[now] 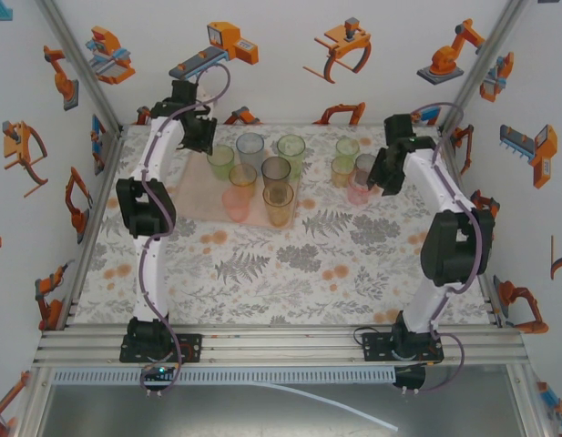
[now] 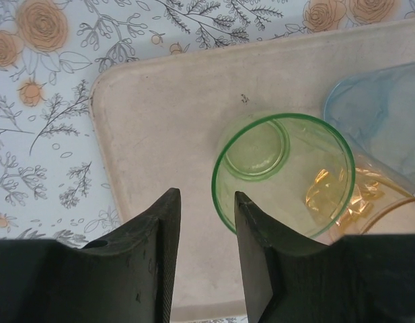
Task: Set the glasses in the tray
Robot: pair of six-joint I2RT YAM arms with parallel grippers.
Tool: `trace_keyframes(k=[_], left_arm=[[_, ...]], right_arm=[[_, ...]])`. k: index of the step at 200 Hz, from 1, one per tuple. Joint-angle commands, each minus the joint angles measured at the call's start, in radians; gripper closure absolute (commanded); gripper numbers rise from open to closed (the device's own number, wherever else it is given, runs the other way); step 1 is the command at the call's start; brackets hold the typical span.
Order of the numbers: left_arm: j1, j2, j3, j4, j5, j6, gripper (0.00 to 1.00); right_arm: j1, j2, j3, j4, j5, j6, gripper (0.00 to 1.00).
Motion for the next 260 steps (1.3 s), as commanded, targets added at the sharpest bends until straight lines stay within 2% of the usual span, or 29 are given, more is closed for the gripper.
trace_keyframes(k=[1, 68, 94, 105, 170, 234, 237, 241, 260], left_arm=[[0.007, -0.083, -0.006, -0.031, 0.024, 0.002, 0.60], [0.008, -0.211, -0.042, -0.070, 0.033, -0.022, 0.59], [0.007, -0.292, -0.091, -0.077, 0.055, -0.040, 0.58], [0.003, -0.322, -0.113, -0.080, 0.043, -0.046, 0.55], [-0.014, -0.477, -0.190, -0.129, 0.101, -0.058, 0.54], [-0.041, -0.602, -0.255, -0.168, 0.163, -0.026, 0.54], [-0.041, -0.609, -0.260, -0.169, 0.164, -0.025, 0.52], [-0.042, -0.618, -0.264, -0.173, 0.164, -0.023, 0.45], [-0.043, -0.669, -0.309, -0.171, 0.179, -0.017, 0.32]], right_arm=[[-0.007, 0.038, 0.053, 0.027, 0.009, -0.033, 0.57], [-0.018, 0.189, 0.161, 0.011, 0.030, -0.055, 0.60], [-0.019, 0.223, 0.175, 0.007, 0.032, -0.062, 0.66], [-0.019, 0.227, 0.178, 0.006, 0.032, -0.064, 0.69], [-0.019, 0.210, 0.177, -0.021, 0.044, -0.091, 0.88], [-0.019, 0.170, 0.159, -0.052, 0.048, -0.126, 0.98], [-0.019, 0.166, 0.159, -0.055, 0.049, -0.125, 0.98], [-0.019, 0.160, 0.157, -0.057, 0.049, -0.126, 0.98], [-0.016, 0.126, 0.144, -0.069, 0.047, -0.132, 1.00]])
